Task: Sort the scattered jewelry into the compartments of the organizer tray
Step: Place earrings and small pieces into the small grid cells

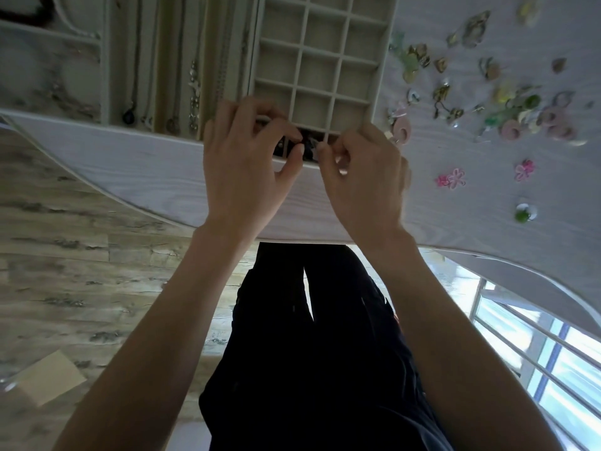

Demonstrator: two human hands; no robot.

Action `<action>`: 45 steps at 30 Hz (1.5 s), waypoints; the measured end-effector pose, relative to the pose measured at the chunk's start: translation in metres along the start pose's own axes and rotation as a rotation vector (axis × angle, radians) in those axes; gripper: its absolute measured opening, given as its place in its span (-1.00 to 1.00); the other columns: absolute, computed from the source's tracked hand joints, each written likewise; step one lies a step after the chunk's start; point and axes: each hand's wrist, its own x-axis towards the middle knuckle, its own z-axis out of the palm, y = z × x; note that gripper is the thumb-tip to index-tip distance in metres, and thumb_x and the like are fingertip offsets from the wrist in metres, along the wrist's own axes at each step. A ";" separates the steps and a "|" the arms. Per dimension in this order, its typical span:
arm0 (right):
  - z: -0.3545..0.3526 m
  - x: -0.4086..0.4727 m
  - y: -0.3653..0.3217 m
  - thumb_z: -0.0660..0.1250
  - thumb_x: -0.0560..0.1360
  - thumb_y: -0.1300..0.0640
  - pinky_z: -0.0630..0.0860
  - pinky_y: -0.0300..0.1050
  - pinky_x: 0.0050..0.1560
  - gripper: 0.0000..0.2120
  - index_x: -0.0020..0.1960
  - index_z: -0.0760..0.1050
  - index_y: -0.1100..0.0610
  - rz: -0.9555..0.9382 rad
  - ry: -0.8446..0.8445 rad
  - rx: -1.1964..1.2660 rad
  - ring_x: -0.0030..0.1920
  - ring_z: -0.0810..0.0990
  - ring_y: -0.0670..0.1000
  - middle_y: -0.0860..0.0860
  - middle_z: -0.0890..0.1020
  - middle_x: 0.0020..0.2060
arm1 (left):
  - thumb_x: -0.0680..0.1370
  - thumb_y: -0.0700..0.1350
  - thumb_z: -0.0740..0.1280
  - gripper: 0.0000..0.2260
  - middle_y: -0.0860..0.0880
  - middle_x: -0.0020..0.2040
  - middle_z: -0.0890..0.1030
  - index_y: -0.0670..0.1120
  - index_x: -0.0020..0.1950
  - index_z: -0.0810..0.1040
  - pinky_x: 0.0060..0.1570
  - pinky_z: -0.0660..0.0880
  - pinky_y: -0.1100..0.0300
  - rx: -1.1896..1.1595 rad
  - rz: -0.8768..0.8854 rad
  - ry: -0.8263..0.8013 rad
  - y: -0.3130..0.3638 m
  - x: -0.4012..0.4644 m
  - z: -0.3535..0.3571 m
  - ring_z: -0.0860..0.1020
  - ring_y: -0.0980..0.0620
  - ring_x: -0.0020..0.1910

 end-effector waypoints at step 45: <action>-0.006 0.029 0.007 0.38 0.36 0.03 0.14 -0.28 -0.27 -0.85 -0.25 0.66 0.08 -0.494 -0.077 -0.268 -0.27 0.55 0.05 0.02 0.57 -0.30 | 0.51 -0.15 0.31 -0.89 -0.09 0.02 0.59 -0.10 -0.06 0.64 0.06 0.30 0.18 -0.007 0.026 -0.032 -0.008 -0.001 -0.006 0.42 -0.09 0.04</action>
